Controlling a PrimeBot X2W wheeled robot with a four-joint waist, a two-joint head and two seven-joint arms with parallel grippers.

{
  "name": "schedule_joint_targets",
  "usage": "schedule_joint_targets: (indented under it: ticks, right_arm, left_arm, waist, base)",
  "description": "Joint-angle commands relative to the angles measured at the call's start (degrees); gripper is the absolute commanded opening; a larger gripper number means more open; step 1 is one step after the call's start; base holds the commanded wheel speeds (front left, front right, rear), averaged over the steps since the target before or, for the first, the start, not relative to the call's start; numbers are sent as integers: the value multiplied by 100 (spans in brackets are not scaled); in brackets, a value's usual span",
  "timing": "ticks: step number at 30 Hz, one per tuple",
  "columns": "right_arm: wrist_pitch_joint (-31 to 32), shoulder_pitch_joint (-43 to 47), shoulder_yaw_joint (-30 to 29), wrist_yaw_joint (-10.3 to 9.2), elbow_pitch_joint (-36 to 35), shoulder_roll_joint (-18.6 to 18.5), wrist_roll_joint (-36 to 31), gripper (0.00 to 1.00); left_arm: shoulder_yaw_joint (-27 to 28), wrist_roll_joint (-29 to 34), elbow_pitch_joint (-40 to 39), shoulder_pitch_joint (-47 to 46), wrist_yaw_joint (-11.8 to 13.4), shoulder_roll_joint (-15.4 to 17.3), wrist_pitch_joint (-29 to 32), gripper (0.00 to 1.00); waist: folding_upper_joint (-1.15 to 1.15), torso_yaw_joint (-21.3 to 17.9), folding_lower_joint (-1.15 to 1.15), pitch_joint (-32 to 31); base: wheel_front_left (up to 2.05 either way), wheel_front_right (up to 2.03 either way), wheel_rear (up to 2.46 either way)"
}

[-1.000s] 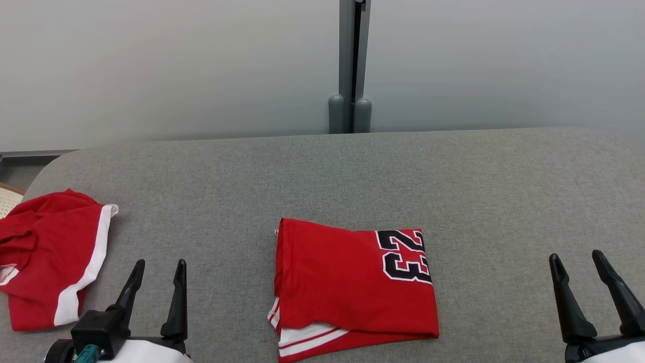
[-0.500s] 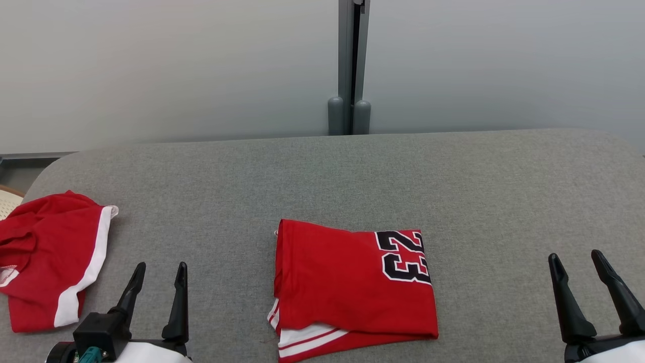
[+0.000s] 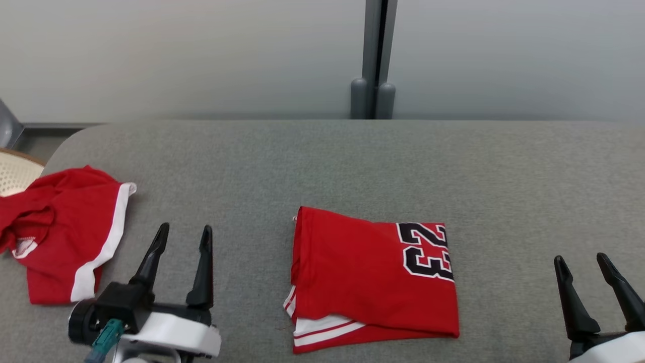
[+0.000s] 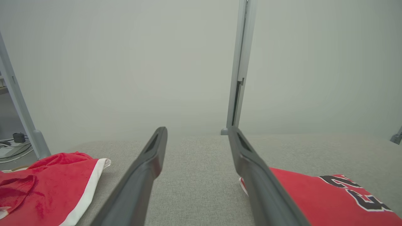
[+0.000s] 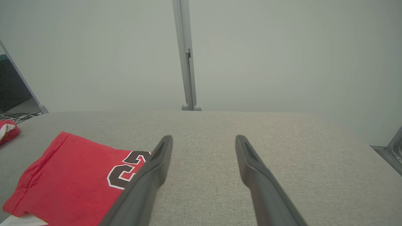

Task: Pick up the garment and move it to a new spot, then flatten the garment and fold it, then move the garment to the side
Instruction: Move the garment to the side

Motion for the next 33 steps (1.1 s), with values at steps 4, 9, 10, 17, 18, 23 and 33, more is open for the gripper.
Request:
schedule_joint_targets:
  ticks: [4, 9, 10, 17, 18, 23, 33]
  right_arm:
    - [41, -378, 119, -1, 463, -32, 84, 100]
    - [-16, -732, 482, -1, 1181, 12, 197, 100]
    - [-13, -791, 573, -1, 1330, 18, 215, 100]
    - [349, -1107, 906, -2, 2100, 49, 343, 67]
    - [548, -1108, 990, -3, 2201, 24, 341, 15]
    - [606, -1182, 1003, -9, 2008, -98, 212, 0]
    - [397, -1139, 941, -7, 1672, -338, 20, 0]
  left_arm:
    - [-175, 108, -53, -504, -58, -141, -126, 100]
    - [-306, 95, 90, -854, -136, -296, -243, 100]
    - [-321, 101, 119, -887, -145, -321, -266, 100]
    - [-294, 124, 227, -1034, -146, -387, -324, 100]
    - [-260, 142, 244, -1058, -149, -390, -331, 100]
    - [-206, 190, 253, -1090, -160, -380, -333, 100]
    - [-246, 412, 169, -1053, -244, -258, -334, 100]
  waist:
    - [-1, 638, 0, 702]
    - [-1, 1039, 0, 1051]
    - [-1, 1085, 0, 1095]
    - [-1, 1149, 0, 1279]
    - [-1, 1113, 0, 1298]
    - [-1, 958, 0, 1325]
    - [-1, -13, 0, 1327]
  base:
    - [0, 0, 0]
    - [0, 0, 0]
    - [0, 0, 0]
    - [0, 0, 0]
    - [0, 0, 0]
    - [0, 0, 0]
    - [0, 0, 0]
